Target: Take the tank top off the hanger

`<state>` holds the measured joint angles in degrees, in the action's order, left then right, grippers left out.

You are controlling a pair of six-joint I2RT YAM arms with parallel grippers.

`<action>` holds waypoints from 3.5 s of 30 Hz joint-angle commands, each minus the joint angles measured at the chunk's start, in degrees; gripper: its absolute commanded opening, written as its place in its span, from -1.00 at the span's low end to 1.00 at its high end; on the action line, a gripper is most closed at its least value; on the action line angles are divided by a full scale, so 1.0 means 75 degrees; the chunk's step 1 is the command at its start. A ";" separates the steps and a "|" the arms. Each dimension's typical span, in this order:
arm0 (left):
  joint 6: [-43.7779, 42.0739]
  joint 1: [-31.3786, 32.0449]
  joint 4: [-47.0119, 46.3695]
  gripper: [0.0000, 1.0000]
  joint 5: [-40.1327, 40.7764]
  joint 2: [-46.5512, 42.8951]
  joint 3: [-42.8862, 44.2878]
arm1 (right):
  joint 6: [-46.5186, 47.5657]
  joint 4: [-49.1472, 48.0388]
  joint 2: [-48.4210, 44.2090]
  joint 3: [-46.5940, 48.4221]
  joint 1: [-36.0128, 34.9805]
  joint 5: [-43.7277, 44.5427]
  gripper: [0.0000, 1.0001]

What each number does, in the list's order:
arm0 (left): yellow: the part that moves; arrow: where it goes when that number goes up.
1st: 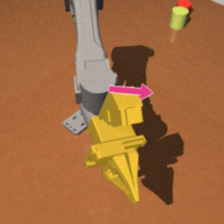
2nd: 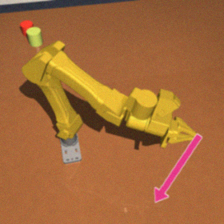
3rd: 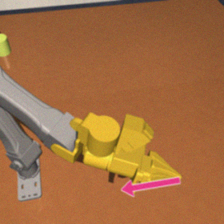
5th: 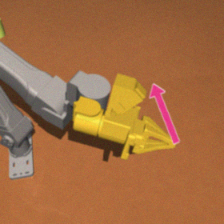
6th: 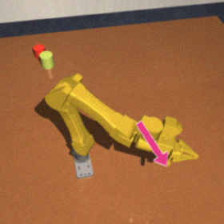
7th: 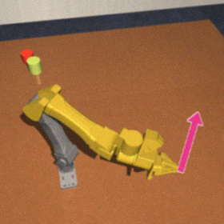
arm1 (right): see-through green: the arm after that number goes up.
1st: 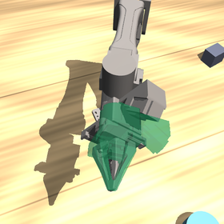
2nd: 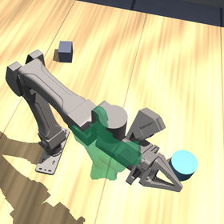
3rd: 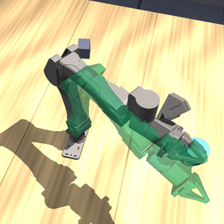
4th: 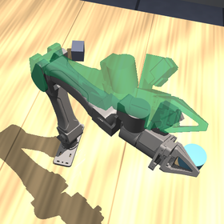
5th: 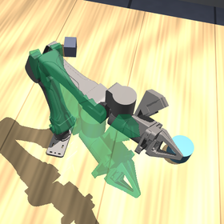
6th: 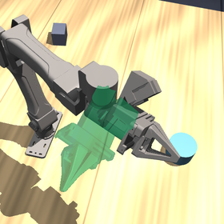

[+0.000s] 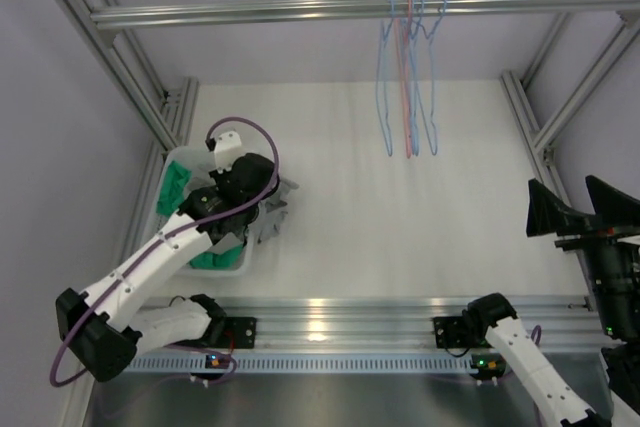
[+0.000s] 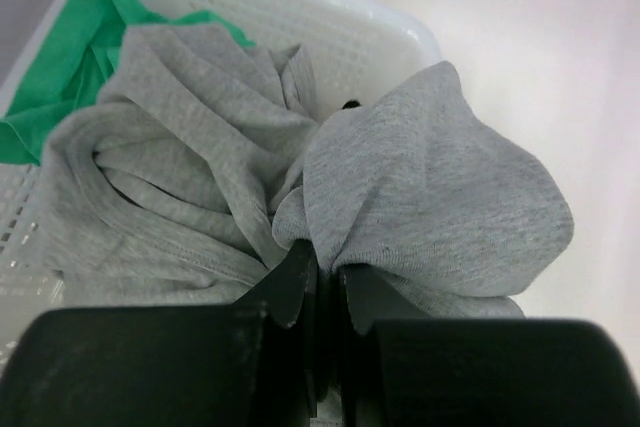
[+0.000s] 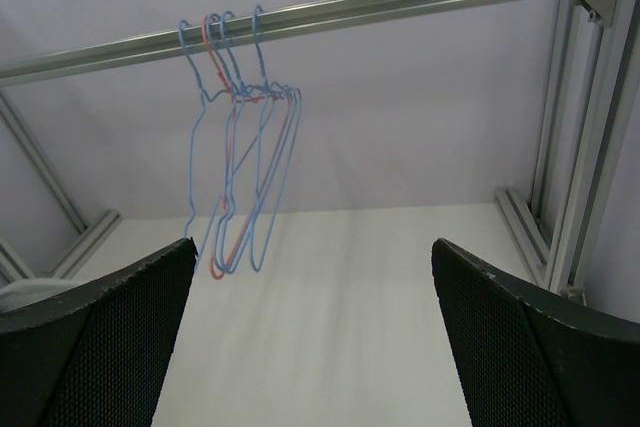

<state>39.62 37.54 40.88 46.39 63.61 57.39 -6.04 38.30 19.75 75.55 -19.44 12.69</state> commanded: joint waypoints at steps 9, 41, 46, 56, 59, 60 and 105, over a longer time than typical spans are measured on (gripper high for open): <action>0.0050 -0.0493 0.0349 -1.00 0.0904 -0.0244 0.0248 | 0.0091 -0.0068 0.0016 0.0216 -0.0033 -0.0121 0.99; 0.1467 -0.1935 0.0947 -1.00 0.0424 -0.0373 -0.0772 | 0.0185 -0.0127 0.0027 0.0427 -0.0033 -0.0578 0.99; 0.2041 -0.2169 0.0936 -1.00 0.0869 -0.0244 -0.1358 | 0.0173 -0.0127 0.0027 0.0404 -0.0033 -0.0754 0.99; 0.2851 -0.2673 0.0725 -1.00 0.0905 0.0424 -0.2109 | 0.0103 -0.0127 -0.0102 0.0450 -0.0033 -0.1012 0.99; 0.2804 -0.2884 0.0631 -0.91 0.0706 0.0296 -0.2178 | 0.0079 -0.0127 -0.0160 0.0439 -0.0033 -0.1106 0.99; 0.2746 -0.2884 0.0585 -0.84 0.0682 0.0237 -0.2237 | 0.0068 -0.0127 -0.0172 0.0439 -0.0033 -0.1117 0.99; -0.2445 -0.3060 0.1580 0.98 -0.0254 -0.3206 0.2790 | 0.0231 0.1279 0.1329 -0.0054 -0.0033 0.0581 0.99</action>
<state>25.12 14.72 51.03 43.97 43.90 76.23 -5.43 45.50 32.67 73.82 -19.44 11.90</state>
